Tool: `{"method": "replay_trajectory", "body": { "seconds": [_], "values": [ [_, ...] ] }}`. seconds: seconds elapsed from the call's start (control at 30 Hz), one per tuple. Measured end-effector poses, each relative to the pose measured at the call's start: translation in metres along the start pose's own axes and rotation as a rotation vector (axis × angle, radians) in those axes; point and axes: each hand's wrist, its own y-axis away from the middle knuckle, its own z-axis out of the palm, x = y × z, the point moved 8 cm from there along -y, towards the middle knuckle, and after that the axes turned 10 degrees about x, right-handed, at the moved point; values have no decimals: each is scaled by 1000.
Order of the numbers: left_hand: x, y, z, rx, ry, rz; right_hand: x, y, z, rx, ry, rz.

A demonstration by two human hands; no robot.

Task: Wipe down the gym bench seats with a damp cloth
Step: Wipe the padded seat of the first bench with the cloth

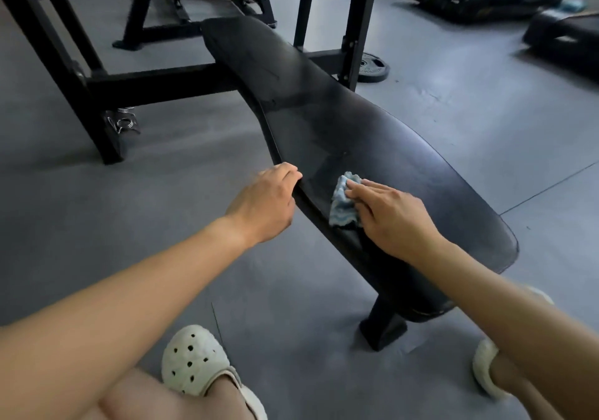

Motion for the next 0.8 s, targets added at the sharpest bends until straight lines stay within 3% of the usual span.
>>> {"method": "replay_trajectory", "body": {
  "seconds": [0.1, 0.2, 0.43, 0.57, 0.7, 0.8],
  "values": [
    [-8, 2, 2, -52, 27, 14, 0, -24, 7, 5, 159, 151],
    [-13, -1, 2, -86, 34, 22, -19, -53, 23, -15, 82, 238],
    [-14, -6, -1, -88, 64, 52, -62, -33, 28, -137, -18, 59],
    [-2, 2, 2, -93, 34, 88, -17, 6, 9, -132, -1, 274],
    [27, 16, 2, -86, 76, 197, 43, 49, -20, -4, 72, 602],
    [49, 24, 3, -84, 102, 277, 38, 56, -19, 70, 38, 657]
  ]
}}
